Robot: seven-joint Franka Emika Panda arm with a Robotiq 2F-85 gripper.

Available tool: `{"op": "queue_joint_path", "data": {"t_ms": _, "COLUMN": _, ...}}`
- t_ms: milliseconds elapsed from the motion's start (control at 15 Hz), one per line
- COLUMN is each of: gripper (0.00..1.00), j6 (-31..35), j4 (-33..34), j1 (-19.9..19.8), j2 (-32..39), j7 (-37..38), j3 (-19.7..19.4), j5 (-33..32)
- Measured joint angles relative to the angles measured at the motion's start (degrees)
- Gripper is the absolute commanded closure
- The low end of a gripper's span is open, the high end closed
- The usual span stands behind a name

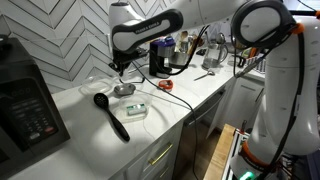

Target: Move the transparent measuring cup from the left to the right

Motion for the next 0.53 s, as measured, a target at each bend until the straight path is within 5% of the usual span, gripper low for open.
{"op": "queue_joint_path", "data": {"t_ms": 533, "gripper": 0.99, "j6": -16.00, "j4": -17.27, "j1": -3.35, "j2": -22.65, "j7": 15.50, "j3": -0.94, "j5": -9.34}}
